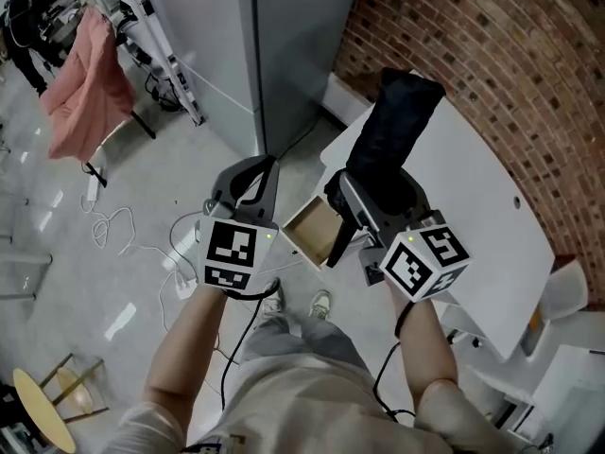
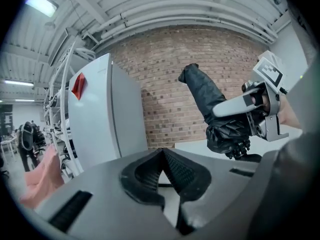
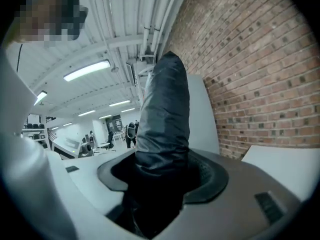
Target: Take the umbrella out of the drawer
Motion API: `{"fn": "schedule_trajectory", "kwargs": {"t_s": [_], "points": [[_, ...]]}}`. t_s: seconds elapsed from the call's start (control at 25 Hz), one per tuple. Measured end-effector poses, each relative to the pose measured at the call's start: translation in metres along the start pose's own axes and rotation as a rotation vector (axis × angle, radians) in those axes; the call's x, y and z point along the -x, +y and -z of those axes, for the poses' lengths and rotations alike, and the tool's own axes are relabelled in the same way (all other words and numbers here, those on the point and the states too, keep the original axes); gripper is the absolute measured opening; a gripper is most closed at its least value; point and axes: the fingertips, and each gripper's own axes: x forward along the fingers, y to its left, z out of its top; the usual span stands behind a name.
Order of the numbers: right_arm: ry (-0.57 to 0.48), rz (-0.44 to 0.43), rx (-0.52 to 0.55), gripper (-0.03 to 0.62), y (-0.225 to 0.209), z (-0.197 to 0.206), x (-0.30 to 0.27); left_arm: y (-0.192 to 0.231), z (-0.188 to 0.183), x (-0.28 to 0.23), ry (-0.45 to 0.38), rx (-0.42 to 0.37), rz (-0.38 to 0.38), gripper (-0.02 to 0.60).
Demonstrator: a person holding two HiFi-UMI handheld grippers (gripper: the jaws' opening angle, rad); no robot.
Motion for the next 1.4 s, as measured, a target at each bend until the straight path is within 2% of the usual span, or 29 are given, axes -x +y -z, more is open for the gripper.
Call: {"fn": "schedule_trajectory", "kwargs": {"t_s": [0.36, 0.52, 0.64, 0.8, 0.92, 1.4], "points": [[-0.218, 0.023, 0.082, 0.273, 0.027, -0.096, 0.06, -0.001, -0.111, 0.047, -0.21, -0.031, 0.014, 0.008], [-0.279, 0.057, 0.153, 0.273, 0.036, -0.119, 0.088, -0.006, -0.137, 0.068, -0.254, -0.065, 0.015, 0.008], [-0.312, 0.066, 0.181, 0.273, 0.044, -0.129, 0.105, -0.011, -0.15, 0.083, -0.293, -0.059, 0.006, 0.008], [-0.329, 0.059, 0.2, 0.273, 0.054, -0.13, 0.121, -0.02, -0.153, 0.097, -0.305, -0.066, 0.009, 0.008], [-0.324, 0.055, 0.196, 0.273, 0.06, -0.124, 0.129, -0.026, -0.143, 0.104, -0.273, -0.073, 0.02, 0.008], [-0.237, 0.039, 0.148, 0.273, 0.068, -0.081, 0.139, -0.046, -0.115, 0.125, -0.234, -0.032, 0.03, 0.008]]}}
